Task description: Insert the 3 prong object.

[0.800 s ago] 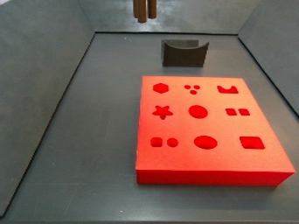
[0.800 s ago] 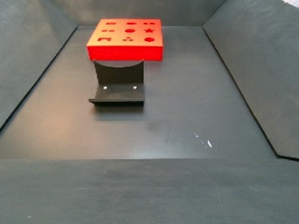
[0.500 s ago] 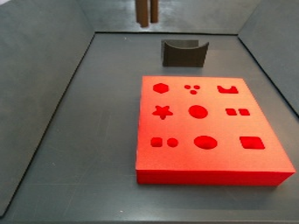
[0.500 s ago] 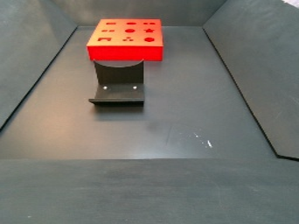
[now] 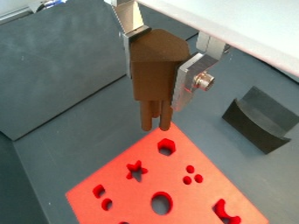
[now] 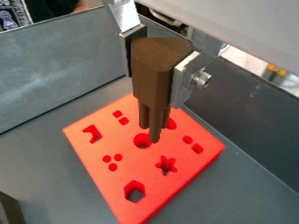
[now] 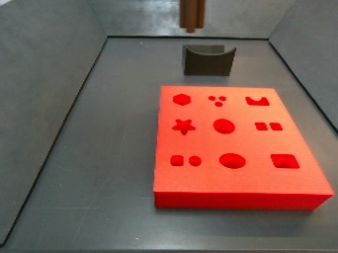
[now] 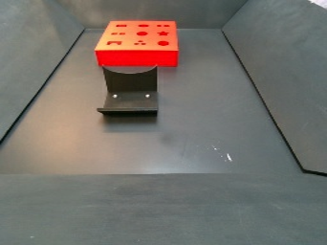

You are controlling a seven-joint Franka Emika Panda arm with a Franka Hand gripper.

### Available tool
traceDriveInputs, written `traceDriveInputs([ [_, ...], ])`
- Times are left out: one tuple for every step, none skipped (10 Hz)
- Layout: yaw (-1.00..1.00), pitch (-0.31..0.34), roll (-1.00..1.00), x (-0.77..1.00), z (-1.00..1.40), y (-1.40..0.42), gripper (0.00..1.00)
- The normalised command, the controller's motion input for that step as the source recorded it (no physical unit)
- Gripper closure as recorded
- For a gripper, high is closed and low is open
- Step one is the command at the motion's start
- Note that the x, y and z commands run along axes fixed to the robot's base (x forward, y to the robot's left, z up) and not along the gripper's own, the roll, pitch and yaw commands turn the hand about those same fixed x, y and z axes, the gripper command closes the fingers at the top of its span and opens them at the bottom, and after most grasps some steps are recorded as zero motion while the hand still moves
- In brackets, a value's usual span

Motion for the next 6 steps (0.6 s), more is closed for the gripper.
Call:
traceDriveInputs([
  [0.39,0.070,0.07,0.87,-0.11,0.08,1.00],
  [0.54,0.050,0.05,0.69,-0.17,0.03,1.00],
  [0.64,0.031,0.06,0.54,-0.21,0.00,1.00],
  [0.67,0.034,0.08,0.49,-0.21,0.00,1.00],
  [0.64,0.041,0.13,0.52,-0.15,0.00,1.00],
  [0.37,0.126,0.41,0.72,-0.05,0.05,1.00],
])
